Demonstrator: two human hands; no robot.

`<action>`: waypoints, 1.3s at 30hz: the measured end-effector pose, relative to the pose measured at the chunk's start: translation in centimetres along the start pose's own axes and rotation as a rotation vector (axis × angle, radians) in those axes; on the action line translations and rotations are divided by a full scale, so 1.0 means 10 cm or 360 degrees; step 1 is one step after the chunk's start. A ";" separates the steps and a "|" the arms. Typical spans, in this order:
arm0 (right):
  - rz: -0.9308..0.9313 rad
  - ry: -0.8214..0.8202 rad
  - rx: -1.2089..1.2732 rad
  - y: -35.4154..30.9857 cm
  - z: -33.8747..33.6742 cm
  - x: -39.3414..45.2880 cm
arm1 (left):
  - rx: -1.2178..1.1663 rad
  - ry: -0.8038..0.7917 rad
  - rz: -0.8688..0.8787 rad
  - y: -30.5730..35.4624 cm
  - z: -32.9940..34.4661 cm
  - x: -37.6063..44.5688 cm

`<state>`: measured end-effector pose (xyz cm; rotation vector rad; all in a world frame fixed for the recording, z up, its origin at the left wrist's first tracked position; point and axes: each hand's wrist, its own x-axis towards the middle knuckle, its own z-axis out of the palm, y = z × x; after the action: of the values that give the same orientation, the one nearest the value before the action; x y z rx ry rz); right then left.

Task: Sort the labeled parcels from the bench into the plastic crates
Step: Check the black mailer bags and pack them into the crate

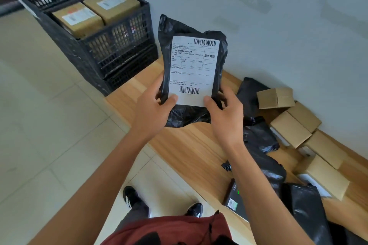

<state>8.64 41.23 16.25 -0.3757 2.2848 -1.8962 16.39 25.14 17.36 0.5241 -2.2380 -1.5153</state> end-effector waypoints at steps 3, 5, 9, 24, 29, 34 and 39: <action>-0.0013 -0.0054 0.0014 -0.11 0.39 0.00 | -0.0006 0.0132 -0.0051 -0.16 -0.32 0.00; -0.0009 -0.0091 0.0039 -0.19 0.71 0.00 | -0.0047 0.0224 -0.0126 -0.28 -0.58 0.01; 0.0038 -0.0198 0.0049 -0.35 1.44 -0.03 | -0.0039 0.0347 -0.0231 -0.57 -1.24 0.07; -0.0053 -0.0489 0.0037 -0.85 3.79 -0.04 | 0.0108 0.0814 -0.0270 -1.38 -3.34 0.29; -0.0108 -0.0572 0.0017 -0.88 4.36 0.21 | 0.0035 0.0915 -0.0321 -1.63 -3.73 0.51; -0.0170 -0.0568 0.0047 -0.88 4.96 0.68 | -0.0004 0.0922 -0.0277 -1.83 -4.08 0.99; -0.0190 -0.0659 0.0128 -1.01 5.59 1.21 | 0.0010 0.0956 -0.0302 -1.95 -4.53 1.53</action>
<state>13.18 -16.62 16.02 -0.8234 1.9472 -1.7526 28.14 -25.08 16.26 1.0586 -1.7605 -1.2163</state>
